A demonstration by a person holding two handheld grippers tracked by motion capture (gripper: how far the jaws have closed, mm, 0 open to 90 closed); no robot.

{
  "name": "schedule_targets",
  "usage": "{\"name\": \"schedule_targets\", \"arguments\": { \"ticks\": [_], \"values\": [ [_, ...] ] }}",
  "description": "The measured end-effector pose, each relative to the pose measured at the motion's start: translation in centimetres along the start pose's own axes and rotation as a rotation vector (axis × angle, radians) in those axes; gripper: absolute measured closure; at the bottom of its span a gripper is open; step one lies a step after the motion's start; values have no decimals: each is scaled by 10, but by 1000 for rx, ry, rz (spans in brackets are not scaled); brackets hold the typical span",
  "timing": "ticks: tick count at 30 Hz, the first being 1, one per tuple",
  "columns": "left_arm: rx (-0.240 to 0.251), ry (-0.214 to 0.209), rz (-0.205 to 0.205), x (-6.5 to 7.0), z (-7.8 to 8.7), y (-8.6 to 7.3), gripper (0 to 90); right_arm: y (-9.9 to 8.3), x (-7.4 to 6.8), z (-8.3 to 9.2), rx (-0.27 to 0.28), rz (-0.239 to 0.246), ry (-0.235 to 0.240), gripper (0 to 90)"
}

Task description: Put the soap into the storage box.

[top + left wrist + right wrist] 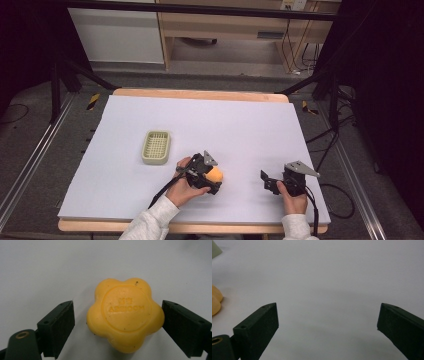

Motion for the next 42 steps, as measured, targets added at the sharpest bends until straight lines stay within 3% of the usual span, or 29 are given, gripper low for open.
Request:
{"name": "schedule_targets", "arguments": {
  "ticks": [19, 42],
  "values": [
    [-47, -7, -15, 2, -9, -4, 193, -1, 0, -1, -4, 1, 2, 41],
    [-38, -6, -24, 5, -8, -4, 247, 0, 0, 0, -3, -1, 0, 40]
  ]
}}
Point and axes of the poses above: each handheld gripper's, and its own axes: z roughly backward along the jaws, y roughly out of its top, x roughly to its right, the point moved 4 cm from there along -z, roughly forward along the jaws, and after that the axes turned 11 degrees about x, right-handed, at the moved point
